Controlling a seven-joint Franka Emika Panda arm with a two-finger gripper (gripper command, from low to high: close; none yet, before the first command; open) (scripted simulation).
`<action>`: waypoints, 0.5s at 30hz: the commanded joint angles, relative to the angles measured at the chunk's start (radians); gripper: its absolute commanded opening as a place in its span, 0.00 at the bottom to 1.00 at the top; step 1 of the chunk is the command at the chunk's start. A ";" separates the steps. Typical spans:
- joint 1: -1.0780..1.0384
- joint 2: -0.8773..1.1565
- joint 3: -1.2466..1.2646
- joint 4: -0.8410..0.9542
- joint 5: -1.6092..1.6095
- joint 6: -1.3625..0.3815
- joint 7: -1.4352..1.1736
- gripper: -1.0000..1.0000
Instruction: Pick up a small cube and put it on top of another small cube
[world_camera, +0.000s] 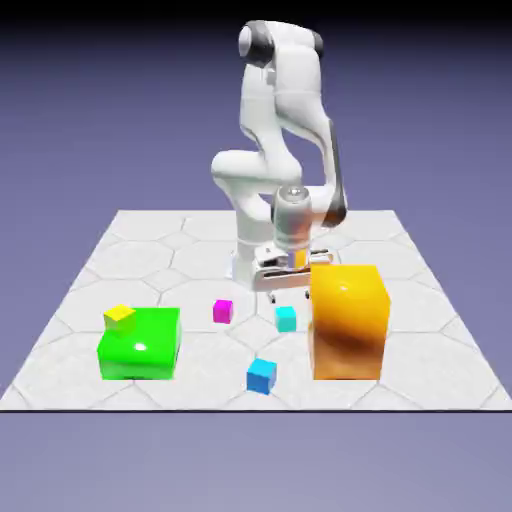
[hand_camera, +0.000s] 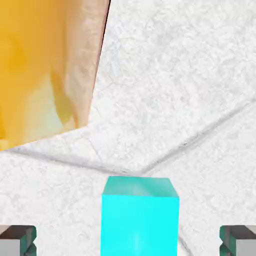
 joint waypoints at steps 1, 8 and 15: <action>0.030 0.021 -0.036 0.002 -0.016 0.019 0.010 0.50; 0.243 0.171 -0.290 0.012 -0.127 0.150 0.078 0.50; 0.455 0.320 -0.543 0.023 -0.238 0.281 0.146 0.50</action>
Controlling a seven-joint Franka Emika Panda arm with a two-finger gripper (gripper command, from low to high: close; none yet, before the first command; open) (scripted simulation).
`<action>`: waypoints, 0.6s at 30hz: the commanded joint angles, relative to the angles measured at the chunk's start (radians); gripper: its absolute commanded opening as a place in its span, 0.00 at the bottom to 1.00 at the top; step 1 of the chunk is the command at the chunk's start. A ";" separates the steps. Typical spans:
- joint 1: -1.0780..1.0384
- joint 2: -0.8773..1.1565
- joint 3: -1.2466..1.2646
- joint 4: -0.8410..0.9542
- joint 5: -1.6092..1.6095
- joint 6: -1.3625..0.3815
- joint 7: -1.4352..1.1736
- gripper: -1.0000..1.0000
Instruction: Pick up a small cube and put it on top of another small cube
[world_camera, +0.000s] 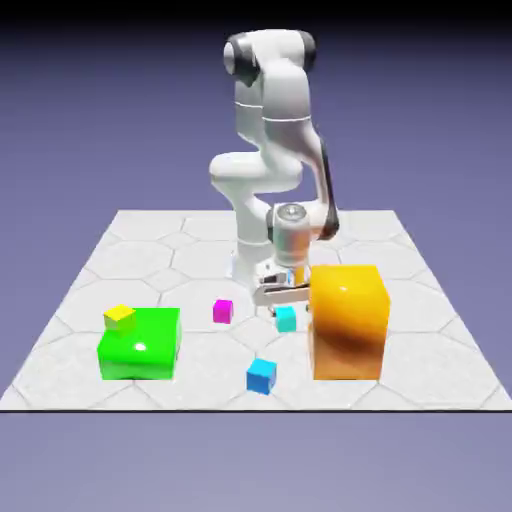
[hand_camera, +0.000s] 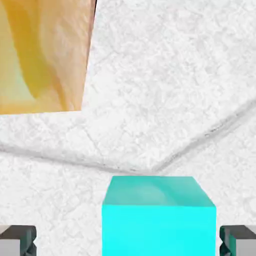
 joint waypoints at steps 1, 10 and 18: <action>0.030 0.021 -0.036 0.002 -0.016 0.019 0.010 0.50; -0.006 -0.004 0.008 0.000 0.003 -0.004 -0.002 0.00; -0.249 -0.175 0.297 -0.013 0.130 -0.154 -0.080 0.00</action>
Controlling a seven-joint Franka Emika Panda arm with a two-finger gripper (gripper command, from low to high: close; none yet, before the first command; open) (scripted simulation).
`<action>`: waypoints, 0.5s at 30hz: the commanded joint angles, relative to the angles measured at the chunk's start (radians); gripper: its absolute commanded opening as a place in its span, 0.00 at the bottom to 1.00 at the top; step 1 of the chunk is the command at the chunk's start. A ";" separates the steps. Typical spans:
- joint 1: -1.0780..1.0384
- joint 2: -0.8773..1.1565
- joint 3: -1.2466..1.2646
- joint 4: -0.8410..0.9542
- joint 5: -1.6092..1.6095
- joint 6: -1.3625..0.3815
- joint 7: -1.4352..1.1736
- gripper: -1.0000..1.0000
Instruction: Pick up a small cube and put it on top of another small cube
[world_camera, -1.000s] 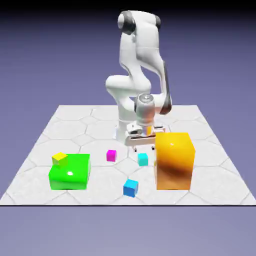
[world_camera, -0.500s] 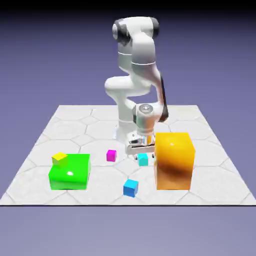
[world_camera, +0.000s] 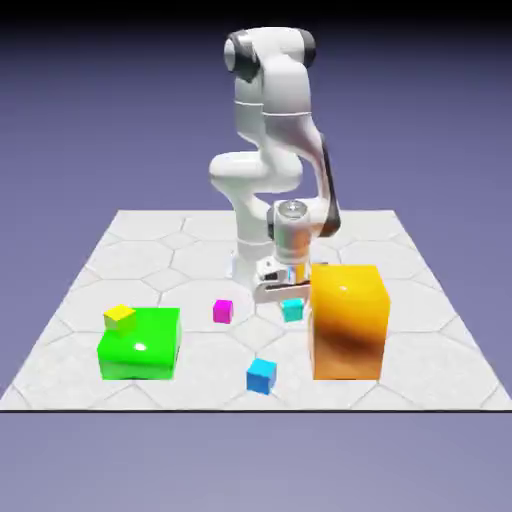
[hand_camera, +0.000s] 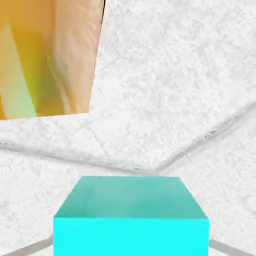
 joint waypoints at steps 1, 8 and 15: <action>-0.032 -0.021 0.037 -0.002 0.017 -0.019 -0.010 0.00; -0.244 -0.171 0.290 -0.012 0.127 -0.149 -0.078 0.00; -0.246 -0.239 0.129 0.000 -0.029 -0.253 -0.184 0.00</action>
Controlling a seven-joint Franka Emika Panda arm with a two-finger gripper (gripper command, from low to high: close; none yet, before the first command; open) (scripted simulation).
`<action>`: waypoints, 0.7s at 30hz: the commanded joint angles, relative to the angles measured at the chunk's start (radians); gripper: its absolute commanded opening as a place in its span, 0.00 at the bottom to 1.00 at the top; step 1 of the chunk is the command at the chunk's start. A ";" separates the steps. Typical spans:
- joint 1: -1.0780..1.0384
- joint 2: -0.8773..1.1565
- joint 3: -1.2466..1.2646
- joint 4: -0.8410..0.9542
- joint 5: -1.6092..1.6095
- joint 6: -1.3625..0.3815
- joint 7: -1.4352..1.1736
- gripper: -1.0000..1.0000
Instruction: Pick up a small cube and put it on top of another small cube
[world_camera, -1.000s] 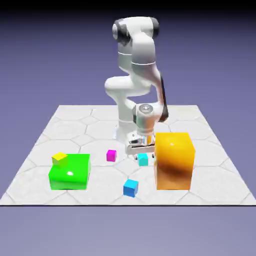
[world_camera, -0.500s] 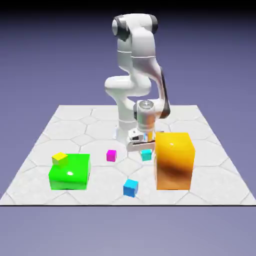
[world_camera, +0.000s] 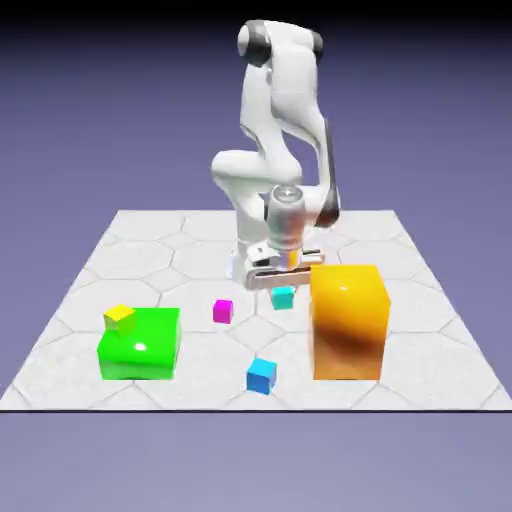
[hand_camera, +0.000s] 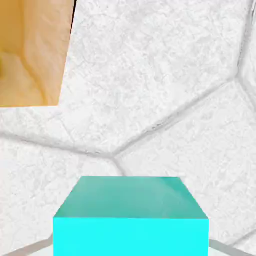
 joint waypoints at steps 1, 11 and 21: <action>0.003 -0.011 -0.036 0.003 -0.034 -0.018 -0.020 0.00; 0.017 0.131 -0.268 0.256 -0.290 -0.147 0.257 0.00; 0.022 0.352 -0.342 0.533 -0.403 -0.189 0.691 0.00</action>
